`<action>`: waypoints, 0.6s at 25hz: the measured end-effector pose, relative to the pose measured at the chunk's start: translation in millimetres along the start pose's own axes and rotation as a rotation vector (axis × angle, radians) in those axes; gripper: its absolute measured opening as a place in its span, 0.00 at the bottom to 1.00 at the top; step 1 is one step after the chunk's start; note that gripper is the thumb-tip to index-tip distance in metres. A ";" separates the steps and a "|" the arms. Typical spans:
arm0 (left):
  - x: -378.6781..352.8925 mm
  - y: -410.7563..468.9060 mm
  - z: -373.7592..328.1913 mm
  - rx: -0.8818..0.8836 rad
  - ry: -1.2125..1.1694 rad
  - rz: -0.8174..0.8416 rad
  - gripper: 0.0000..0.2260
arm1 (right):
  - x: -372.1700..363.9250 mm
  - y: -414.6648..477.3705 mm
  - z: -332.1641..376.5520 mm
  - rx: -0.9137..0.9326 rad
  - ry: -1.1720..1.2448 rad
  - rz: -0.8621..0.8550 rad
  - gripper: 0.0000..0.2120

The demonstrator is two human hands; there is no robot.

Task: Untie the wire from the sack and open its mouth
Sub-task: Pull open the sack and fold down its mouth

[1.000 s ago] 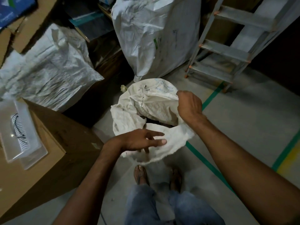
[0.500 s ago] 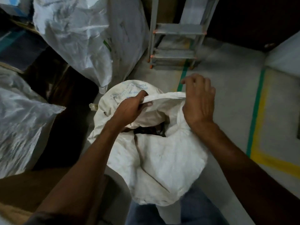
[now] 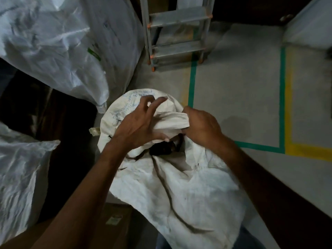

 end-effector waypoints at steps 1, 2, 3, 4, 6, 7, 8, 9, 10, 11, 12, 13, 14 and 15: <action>-9.0 -2.3 5.8 -0.067 0.154 -0.078 0.33 | 7.1 5.5 -5.0 0.005 0.157 0.170 0.17; -15.8 -3.2 10.6 -0.103 0.255 -0.184 0.25 | 13.0 8.8 -9.2 0.004 0.312 0.331 0.16; -22.6 -2.2 16.4 -0.119 0.286 -0.292 0.17 | 16.7 12.3 -14.3 -0.019 0.457 0.430 0.15; -28.4 -0.3 20.5 -0.124 0.265 -0.356 0.12 | 20.4 16.1 -18.6 -0.057 0.552 0.463 0.14; -34.6 8.9 19.9 -0.127 0.129 -0.274 0.11 | 24.6 21.5 -25.0 -0.199 0.422 0.268 0.15; -32.1 15.6 15.3 -0.117 0.061 -0.199 0.11 | 25.7 20.7 -24.4 -0.261 0.151 0.038 0.18; -28.1 22.9 11.5 -0.084 0.010 -0.142 0.09 | 24.5 15.7 -15.4 -0.276 -0.105 -0.210 0.24; -23.0 30.5 8.2 -0.041 -0.028 -0.104 0.07 | 20.7 7.4 0.0 -0.222 -0.279 -0.407 0.29; -15.4 38.9 5.0 -0.015 -0.068 -0.089 0.07 | 12.3 0.1 16.8 -0.142 -0.356 -0.502 0.33; -8.2 46.1 3.6 -0.018 -0.105 -0.077 0.08 | -1.5 -4.2 30.4 -0.090 -0.377 -0.496 0.35; -1.0 51.0 3.4 -0.043 -0.134 -0.060 0.10 | -17.0 -5.9 39.3 -0.088 -0.378 -0.435 0.38; 5.5 54.3 4.9 -0.073 -0.131 -0.041 0.12 | -30.6 -4.0 41.9 -0.124 -0.368 -0.387 0.39; 10.5 56.9 6.9 -0.098 -0.099 -0.029 0.13 | -38.7 1.3 39.6 -0.164 -0.355 -0.389 0.36; 13.0 57.6 11.3 -0.103 -0.064 -0.029 0.14 | -38.9 8.4 33.9 -0.193 -0.335 -0.437 0.29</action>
Point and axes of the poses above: each hand's wrist, its own y-axis towards the middle knuckle, its own x-axis out of the back of the hand, z = x × y, the point moved 2 cm from there along y, towards the middle knuckle, and after that the axes turned 9 degrees about z, right-handed, at the moved point
